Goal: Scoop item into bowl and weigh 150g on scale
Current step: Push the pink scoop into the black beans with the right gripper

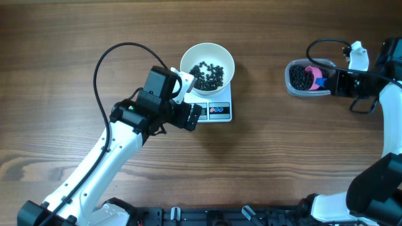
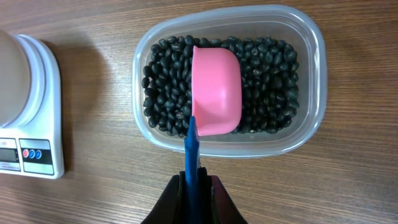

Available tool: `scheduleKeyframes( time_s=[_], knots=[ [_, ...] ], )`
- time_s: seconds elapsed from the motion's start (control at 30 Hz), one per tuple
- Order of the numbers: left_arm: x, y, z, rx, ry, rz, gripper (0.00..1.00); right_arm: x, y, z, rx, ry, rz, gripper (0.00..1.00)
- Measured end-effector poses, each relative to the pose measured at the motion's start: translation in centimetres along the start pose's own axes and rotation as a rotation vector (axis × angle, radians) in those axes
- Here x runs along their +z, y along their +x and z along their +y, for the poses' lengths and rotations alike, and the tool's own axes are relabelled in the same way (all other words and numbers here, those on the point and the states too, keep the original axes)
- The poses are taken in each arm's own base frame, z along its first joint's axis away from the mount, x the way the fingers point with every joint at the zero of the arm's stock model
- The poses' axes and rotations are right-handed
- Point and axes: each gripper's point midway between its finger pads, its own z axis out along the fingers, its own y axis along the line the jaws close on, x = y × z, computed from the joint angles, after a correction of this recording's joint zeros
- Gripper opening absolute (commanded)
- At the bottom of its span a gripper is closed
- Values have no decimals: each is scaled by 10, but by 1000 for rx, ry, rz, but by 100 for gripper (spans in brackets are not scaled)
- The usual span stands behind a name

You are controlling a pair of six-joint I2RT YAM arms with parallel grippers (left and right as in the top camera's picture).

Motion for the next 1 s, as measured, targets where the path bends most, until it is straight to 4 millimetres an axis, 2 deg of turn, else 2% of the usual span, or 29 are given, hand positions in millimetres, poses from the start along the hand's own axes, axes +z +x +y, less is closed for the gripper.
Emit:
scheduleKeyframes(
  time_s=[1.0],
  knots=[
    [0,0,0,0,0,0,100,-1,6,14,23,-74,19,4]
  ],
)
